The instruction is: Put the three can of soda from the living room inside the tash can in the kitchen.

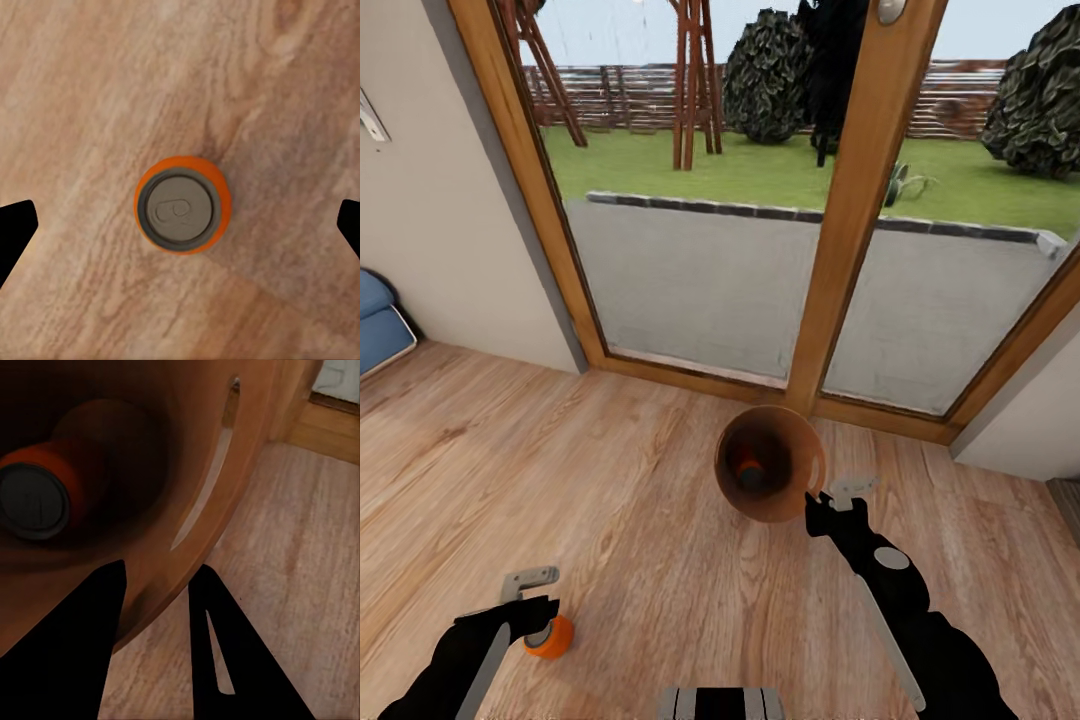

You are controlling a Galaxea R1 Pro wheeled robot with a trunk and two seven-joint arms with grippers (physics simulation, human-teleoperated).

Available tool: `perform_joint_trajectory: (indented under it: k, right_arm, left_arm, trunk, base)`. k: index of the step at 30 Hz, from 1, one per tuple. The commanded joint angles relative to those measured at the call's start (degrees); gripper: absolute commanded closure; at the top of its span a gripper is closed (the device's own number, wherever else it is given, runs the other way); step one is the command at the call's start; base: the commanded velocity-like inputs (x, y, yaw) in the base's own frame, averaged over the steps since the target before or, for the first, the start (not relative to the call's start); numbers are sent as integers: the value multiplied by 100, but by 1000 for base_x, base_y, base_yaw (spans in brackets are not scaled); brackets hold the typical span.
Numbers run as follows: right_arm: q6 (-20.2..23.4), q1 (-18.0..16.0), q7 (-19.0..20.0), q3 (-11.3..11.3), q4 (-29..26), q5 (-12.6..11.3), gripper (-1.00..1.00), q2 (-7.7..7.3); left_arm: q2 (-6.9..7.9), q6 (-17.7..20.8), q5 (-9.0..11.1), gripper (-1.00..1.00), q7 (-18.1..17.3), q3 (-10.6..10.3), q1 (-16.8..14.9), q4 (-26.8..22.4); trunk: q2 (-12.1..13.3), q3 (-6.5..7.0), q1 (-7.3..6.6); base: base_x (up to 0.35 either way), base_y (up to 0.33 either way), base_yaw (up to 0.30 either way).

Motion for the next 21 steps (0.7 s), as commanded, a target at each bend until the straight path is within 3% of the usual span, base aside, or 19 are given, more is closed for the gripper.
perform_joint_trajectory:
  k: [1,12,17,21]
  right_arm:
    - [-3,-3,12,1,-16,13,100,1]
    - [13,-14,20,-20,-227,19,100,-1]
    - [423,-61,19,-18,-486,23,100,6]
    - [620,-174,20,-21,-550,20,100,9]
  left_arm:
    - [0,-14,0,-100,1,-1,0,2]
    - [-1,-75,6,-100,5,2,0,-15]
    - [-1,-76,7,-100,6,3,0,-22]
    - [-1,-81,8,-100,6,-3,0,-10]
  trunk:
    - [-2,-22,2]
    - [-5,-67,7]
    - [-5,-67,7]
    - [-10,-155,17]
  base:
    - [0,0,0]
    - [0,0,0]
    - [0,0,0]
    - [0,0,0]
